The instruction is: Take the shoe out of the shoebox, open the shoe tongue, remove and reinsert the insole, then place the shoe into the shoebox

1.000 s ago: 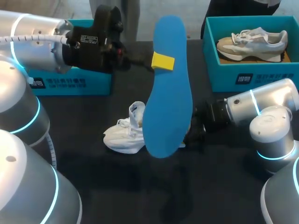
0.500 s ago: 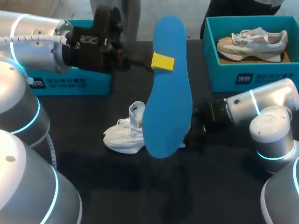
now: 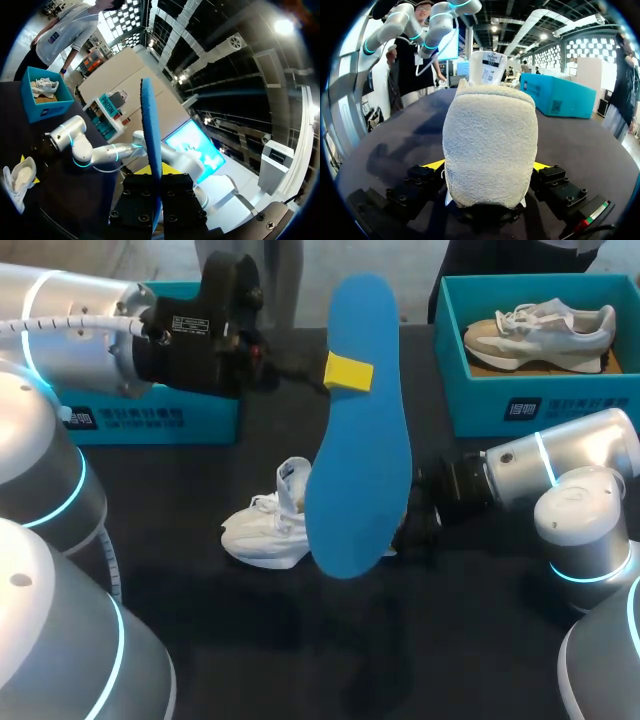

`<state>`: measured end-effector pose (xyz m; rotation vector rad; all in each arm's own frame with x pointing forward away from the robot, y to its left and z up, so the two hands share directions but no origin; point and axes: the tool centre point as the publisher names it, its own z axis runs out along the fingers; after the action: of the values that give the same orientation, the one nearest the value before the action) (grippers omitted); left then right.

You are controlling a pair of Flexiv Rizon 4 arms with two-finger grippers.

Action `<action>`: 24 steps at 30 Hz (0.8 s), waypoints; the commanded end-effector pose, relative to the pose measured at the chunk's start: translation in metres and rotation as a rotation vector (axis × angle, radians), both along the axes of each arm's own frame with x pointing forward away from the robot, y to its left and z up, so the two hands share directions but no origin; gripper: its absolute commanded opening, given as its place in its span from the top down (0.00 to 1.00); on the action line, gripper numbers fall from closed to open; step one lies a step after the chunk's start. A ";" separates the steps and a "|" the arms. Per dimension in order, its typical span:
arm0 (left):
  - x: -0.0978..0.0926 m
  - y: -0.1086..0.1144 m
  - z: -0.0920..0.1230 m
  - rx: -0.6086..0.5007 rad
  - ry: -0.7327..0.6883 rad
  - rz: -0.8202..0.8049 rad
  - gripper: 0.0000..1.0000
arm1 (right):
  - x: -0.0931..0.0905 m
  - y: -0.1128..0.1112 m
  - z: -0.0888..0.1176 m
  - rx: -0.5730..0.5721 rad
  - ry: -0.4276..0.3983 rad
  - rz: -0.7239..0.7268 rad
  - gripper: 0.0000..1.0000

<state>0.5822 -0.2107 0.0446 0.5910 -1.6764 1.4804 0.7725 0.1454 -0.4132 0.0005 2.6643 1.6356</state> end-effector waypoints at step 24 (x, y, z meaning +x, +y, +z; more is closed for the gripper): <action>-0.001 0.000 -0.001 0.000 0.000 0.002 1.00 | -0.012 -0.008 0.060 -0.329 0.044 -0.083 0.00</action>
<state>0.5821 -0.2105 0.0444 0.5910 -1.6762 1.4806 0.7659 0.1370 -0.3679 0.1238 2.7977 1.3815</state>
